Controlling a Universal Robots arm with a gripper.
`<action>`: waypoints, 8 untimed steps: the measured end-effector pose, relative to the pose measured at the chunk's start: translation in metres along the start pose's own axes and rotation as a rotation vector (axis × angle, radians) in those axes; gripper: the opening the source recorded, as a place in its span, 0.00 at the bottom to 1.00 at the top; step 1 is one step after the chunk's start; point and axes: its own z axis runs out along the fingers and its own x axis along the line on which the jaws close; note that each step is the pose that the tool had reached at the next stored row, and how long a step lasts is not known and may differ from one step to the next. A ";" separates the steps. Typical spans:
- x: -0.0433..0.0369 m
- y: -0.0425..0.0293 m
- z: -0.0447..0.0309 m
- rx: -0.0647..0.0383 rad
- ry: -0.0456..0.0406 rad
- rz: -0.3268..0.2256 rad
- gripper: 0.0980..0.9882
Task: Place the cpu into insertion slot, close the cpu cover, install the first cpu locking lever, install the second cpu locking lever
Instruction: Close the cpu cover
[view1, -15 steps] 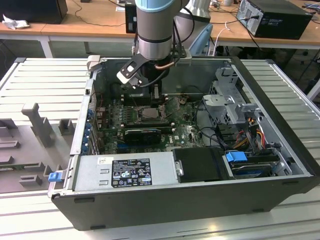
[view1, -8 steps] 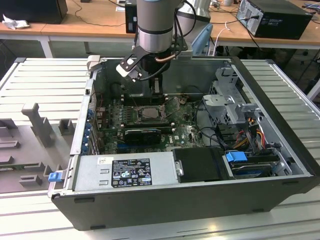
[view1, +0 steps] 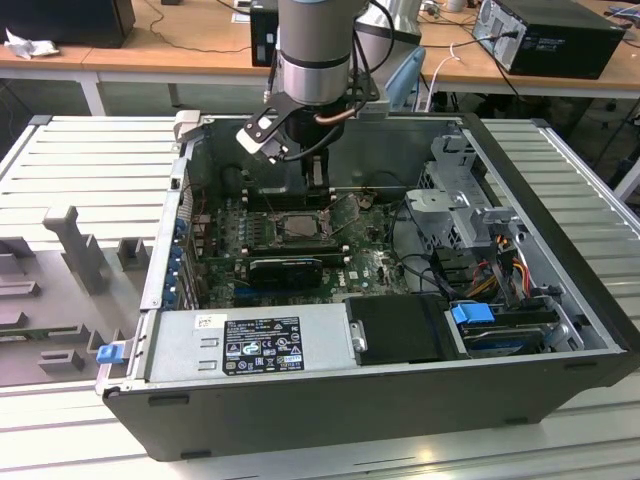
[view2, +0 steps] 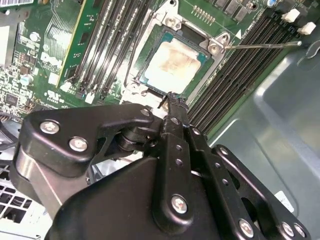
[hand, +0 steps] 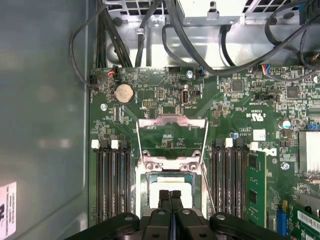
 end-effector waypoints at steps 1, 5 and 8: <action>0.0000 0.0011 0.0000 0.000 0.0000 0.000 0.01; 0.0001 0.0043 0.0003 0.000 0.0000 0.000 0.01; 0.0001 0.0056 -0.0006 0.000 -0.0003 0.000 0.01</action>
